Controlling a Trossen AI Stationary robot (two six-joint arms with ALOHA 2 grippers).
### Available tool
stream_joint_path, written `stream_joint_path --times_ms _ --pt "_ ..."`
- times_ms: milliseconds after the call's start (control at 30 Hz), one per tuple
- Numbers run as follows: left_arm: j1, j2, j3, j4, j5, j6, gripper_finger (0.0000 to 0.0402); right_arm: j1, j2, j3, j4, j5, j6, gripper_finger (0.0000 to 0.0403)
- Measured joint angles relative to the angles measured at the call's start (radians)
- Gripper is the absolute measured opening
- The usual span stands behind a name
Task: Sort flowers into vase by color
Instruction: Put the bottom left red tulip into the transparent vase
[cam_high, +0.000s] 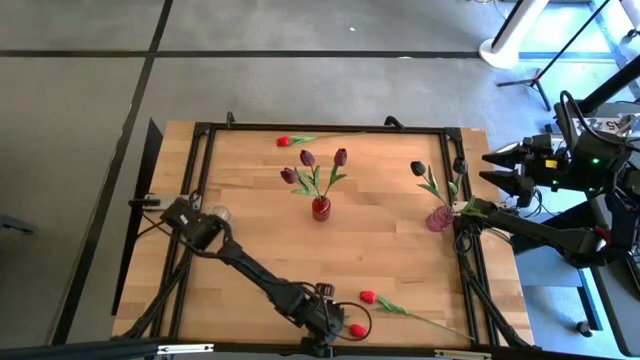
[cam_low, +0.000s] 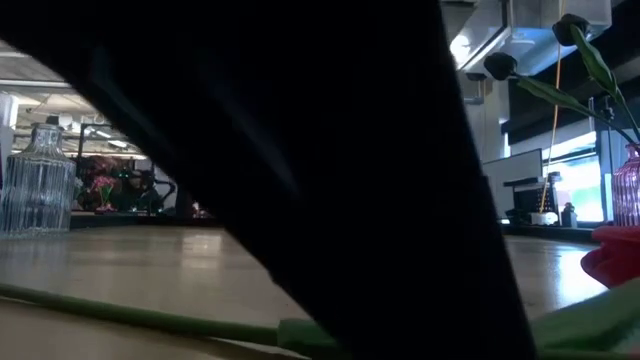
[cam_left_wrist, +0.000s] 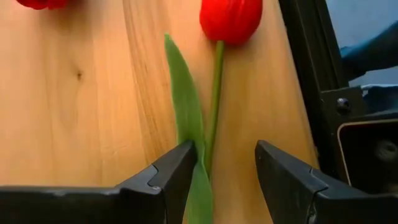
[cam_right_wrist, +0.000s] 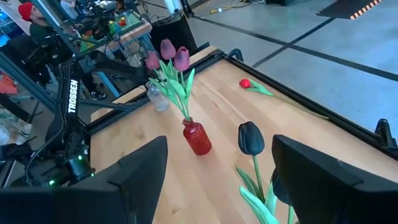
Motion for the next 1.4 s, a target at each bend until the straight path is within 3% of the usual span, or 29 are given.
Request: stream_joint_path --times_ms 400,667,800,967,1033,1167,1300,1400 --pt "0.014 -0.006 0.029 -0.034 -0.136 0.003 0.0171 0.0 0.0 0.0 -0.001 0.011 0.0 0.0289" --pt "0.028 -0.008 -0.01 0.014 -0.115 0.027 0.0162 0.0 0.0 0.0 -0.009 0.045 -0.026 0.0289" --pt "0.058 -0.015 -0.065 0.059 -0.093 -0.057 0.013 0.0 0.001 0.0 -0.009 0.046 -0.029 0.0289" --pt "0.066 -0.016 -0.071 0.06 -0.109 -0.04 0.0044 0.0 0.003 0.0 -0.008 0.046 -0.029 0.0289" --pt "0.061 -0.015 -0.051 0.039 -0.142 -0.005 0.0014 0.0 0.004 0.0 -0.008 0.046 -0.029 0.0289" --pt "0.056 -0.058 -0.02 -0.01 -0.213 0.084 0.0007 0.0 0.003 0.0 -0.007 0.045 -0.029 0.0289" --pt "0.05 -0.245 -0.013 -0.111 -0.391 0.102 0.0005 0.0 0.003 0.0 -0.004 0.038 -0.029 0.0289" --pt "0.045 -0.391 -0.009 -0.231 -0.543 0.023 0.0004 0.0 0.004 0.0 -0.001 0.027 -0.031 0.0289"
